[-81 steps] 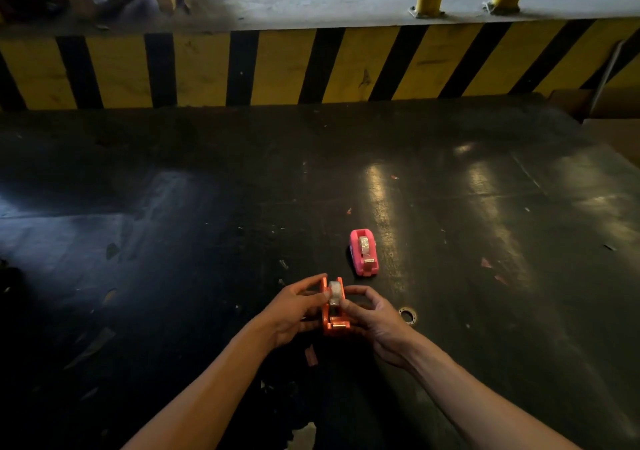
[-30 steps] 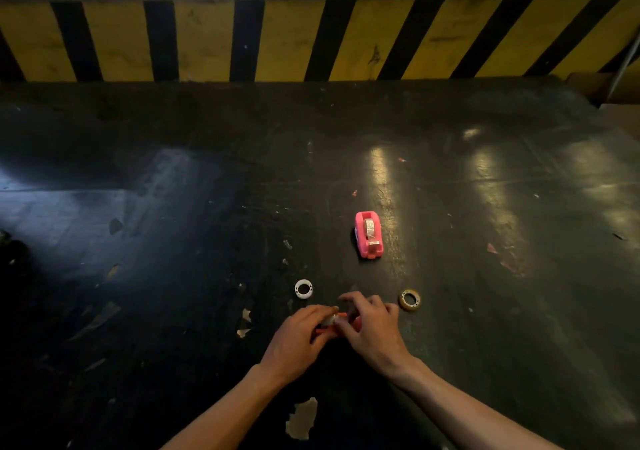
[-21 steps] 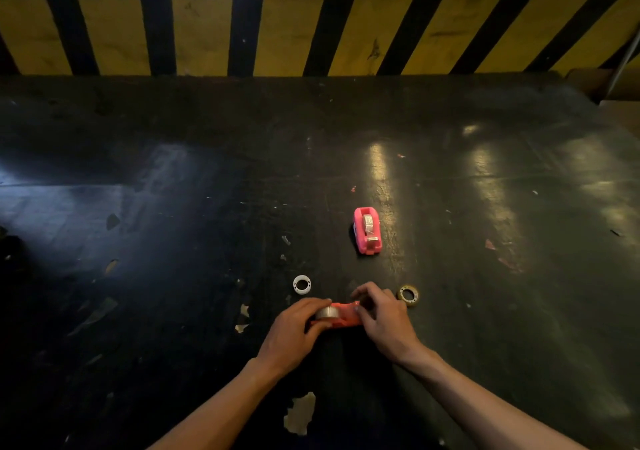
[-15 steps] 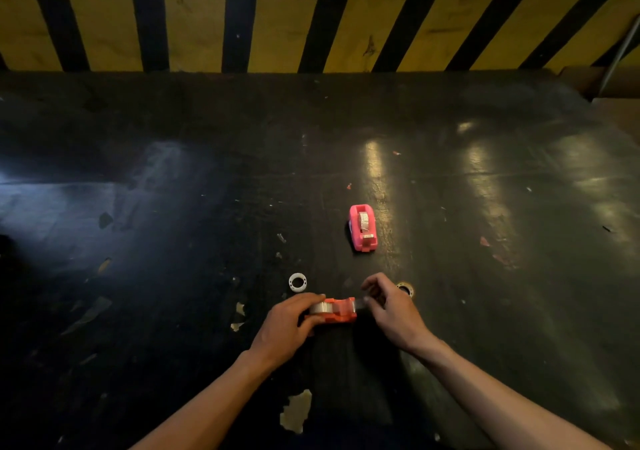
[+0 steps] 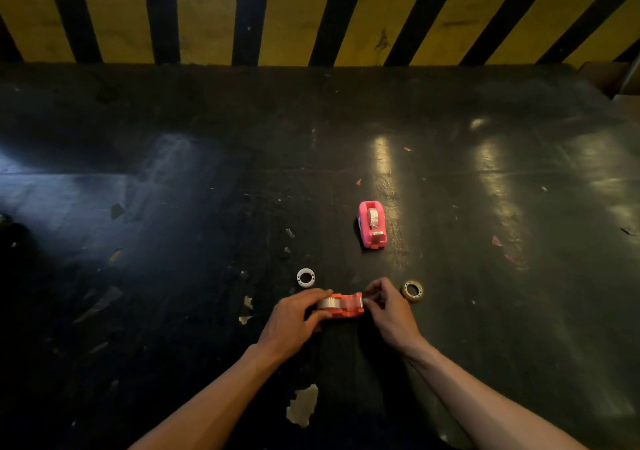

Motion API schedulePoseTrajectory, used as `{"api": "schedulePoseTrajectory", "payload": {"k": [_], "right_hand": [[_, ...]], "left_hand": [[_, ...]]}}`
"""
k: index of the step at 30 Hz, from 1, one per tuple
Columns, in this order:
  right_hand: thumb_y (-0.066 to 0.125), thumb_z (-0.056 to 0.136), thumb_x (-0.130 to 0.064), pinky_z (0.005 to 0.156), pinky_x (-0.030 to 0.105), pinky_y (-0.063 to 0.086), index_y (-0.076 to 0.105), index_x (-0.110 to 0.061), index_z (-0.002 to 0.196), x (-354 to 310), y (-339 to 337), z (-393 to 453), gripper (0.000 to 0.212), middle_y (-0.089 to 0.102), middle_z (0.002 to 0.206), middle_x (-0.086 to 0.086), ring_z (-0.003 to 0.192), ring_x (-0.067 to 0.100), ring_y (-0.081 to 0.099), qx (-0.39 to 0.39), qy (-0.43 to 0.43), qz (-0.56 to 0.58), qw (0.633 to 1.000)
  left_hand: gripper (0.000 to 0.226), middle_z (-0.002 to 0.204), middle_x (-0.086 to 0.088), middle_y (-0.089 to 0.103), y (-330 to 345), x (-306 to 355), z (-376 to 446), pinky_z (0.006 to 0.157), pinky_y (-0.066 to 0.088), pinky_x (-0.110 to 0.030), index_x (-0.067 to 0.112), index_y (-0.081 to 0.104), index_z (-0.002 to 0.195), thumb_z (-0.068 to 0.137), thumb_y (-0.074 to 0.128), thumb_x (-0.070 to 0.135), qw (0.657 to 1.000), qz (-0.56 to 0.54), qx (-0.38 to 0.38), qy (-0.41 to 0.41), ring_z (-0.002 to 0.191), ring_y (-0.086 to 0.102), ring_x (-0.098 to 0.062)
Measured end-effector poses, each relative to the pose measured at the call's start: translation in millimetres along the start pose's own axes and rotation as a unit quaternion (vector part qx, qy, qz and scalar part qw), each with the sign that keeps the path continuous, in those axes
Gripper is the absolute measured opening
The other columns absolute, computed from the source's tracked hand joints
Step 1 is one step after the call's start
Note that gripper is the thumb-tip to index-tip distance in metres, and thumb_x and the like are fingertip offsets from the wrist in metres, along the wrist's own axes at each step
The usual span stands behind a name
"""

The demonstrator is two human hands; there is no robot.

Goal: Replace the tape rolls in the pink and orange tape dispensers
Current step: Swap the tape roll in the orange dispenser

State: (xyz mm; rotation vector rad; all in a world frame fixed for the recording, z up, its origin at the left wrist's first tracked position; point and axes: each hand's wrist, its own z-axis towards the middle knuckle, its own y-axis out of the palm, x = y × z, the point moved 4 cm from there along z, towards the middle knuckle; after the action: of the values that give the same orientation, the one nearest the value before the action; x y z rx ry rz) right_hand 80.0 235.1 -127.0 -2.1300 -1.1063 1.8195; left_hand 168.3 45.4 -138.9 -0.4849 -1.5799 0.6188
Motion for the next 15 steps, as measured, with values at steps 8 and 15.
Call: {"api": "schedulePoseTrajectory", "payload": {"k": [8,15], "right_hand": [[0.066,0.090,-0.013,0.075,0.022,0.048,0.065,-0.022,0.090,1.8,-2.3,1.9,0.009,0.066,0.094,-0.002,0.088,0.009,0.061,-0.029,0.019,0.003,0.999],[0.057,0.093,-0.005,0.076,0.029,0.050,0.057,-0.016,0.112,1.4,3.6,-3.5,0.022,0.070,0.097,0.005,0.090,0.016,0.065,-0.008,0.042,0.035,0.998]], "left_hand": [[0.047,0.135,0.005,0.063,-0.5,-3.2,1.2,0.087,0.040,0.003,0.027,0.058,0.136,0.091,0.070,0.024,1.000,0.025,-0.002,0.009,0.113,0.057,0.005],[0.048,0.141,0.007,0.059,-1.0,-5.0,2.7,0.105,0.042,-0.013,0.029,0.055,0.138,0.092,0.068,0.026,0.999,0.037,-0.003,0.023,0.124,0.048,0.006]]}}
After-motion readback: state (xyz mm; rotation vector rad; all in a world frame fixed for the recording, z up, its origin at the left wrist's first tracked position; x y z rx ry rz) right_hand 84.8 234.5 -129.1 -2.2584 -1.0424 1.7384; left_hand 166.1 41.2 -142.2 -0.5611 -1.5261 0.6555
